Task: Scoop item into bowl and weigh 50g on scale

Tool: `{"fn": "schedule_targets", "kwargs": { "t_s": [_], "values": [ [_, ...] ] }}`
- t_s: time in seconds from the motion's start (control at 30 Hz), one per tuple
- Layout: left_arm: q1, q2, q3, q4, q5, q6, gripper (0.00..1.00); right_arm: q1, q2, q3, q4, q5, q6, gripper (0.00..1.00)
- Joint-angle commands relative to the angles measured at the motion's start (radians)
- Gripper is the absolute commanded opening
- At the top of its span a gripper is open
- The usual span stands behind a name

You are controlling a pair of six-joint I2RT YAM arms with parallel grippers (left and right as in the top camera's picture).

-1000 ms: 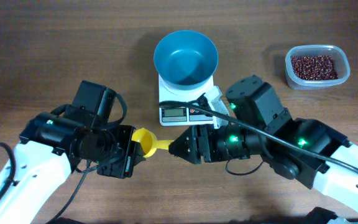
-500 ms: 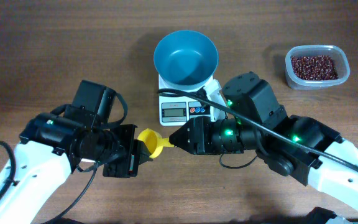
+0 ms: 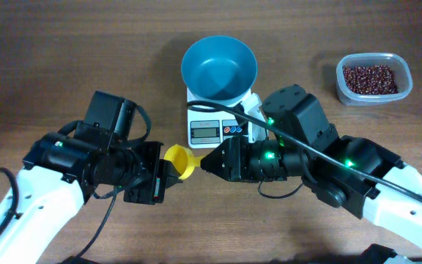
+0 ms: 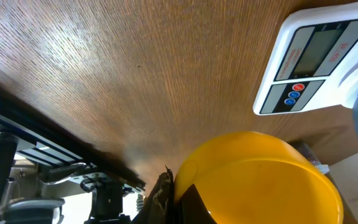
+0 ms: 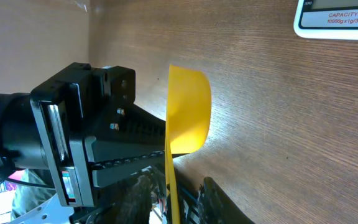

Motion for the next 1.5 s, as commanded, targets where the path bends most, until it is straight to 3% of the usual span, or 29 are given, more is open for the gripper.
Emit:
{"fn": "schedule_targets", "kwargs": {
  "t_s": [0.0, 0.63, 0.87, 1.1, 1.4, 1.47],
  "values": [
    [-0.004, 0.005, 0.009, -0.014, 0.003, 0.027, 0.0, 0.007, 0.005, 0.019, 0.003, -0.01, -0.003, 0.27],
    [-0.004, 0.005, 0.009, -0.036, 0.004, 0.046, 0.0, 0.007, 0.005, 0.019, 0.003, -0.009, -0.003, 0.14],
    [-0.004, 0.005, 0.009, -0.035, 0.004, 0.046, 0.0, 0.007, 0.005, 0.019, -0.012, -0.017, -0.003, 0.14],
    [-0.004, 0.005, 0.009, -0.036, 0.004, 0.046, 0.0, 0.007, 0.005, 0.019, -0.011, -0.017, -0.003, 0.04],
    [-0.004, 0.005, 0.009, -0.038, 0.003, 0.083, 0.0, 0.007, 0.005, 0.019, -0.011, -0.016, -0.003, 0.04],
    [-0.004, 0.005, 0.009, -0.042, 0.003, 0.083, 0.04, 0.007, 0.005, 0.019, -0.011, -0.016, -0.003, 0.04]
  ]
}}
